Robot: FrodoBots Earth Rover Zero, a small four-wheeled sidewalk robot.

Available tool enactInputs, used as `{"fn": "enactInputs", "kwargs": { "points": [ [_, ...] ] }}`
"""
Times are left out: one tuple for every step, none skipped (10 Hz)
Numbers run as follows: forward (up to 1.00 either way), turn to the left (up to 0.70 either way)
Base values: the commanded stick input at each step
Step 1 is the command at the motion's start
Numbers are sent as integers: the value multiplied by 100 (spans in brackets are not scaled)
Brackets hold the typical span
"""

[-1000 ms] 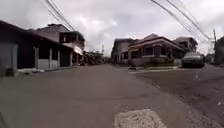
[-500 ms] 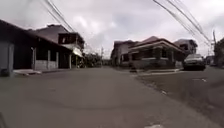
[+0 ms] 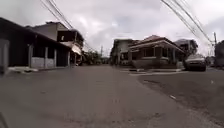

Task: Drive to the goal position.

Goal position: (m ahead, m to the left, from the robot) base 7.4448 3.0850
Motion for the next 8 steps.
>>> {"fn": "enactInputs", "kwargs": {
  "points": [
    [70, 0],
    [70, 0],
    [70, 0],
    [70, 0],
    [70, 0],
    [70, 0],
    [70, 0],
    [70, 0]
  ]
}}
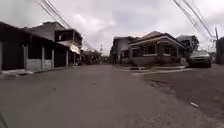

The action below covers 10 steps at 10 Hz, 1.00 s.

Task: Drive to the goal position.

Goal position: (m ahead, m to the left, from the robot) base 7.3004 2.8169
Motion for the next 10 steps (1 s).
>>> {"fn": "enactInputs", "kwargs": {
  "points": [
    [70, 0],
    [70, 0],
    [70, 0],
    [70, 0],
    [70, 0],
    [70, 0],
    [70, 0],
    [70, 0],
    [70, 0],
    [70, 0]
  ]
}}
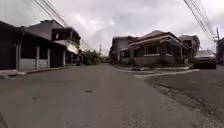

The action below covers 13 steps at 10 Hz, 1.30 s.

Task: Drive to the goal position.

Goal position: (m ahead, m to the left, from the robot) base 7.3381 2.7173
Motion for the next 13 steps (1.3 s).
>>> {"fn": "enactInputs", "kwargs": {
  "points": [
    [70, 0],
    [70, 0],
    [70, 0],
    [70, 0],
    [70, 0],
    [70, 0],
    [70, 0],
    [70, 0],
    [70, 0],
    [70, 0],
    [70, 0],
    [70, 0],
    [70, 0]
  ]
}}
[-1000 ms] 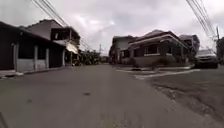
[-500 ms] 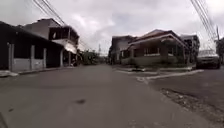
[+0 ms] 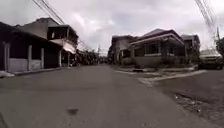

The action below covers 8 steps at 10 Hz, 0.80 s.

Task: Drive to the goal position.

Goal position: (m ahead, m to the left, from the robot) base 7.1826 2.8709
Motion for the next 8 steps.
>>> {"fn": "enactInputs", "kwargs": {
  "points": [
    [70, 0],
    [70, 0],
    [70, 0],
    [70, 0],
    [70, 0],
    [70, 0],
    [70, 0],
    [70, 0]
  ]
}}
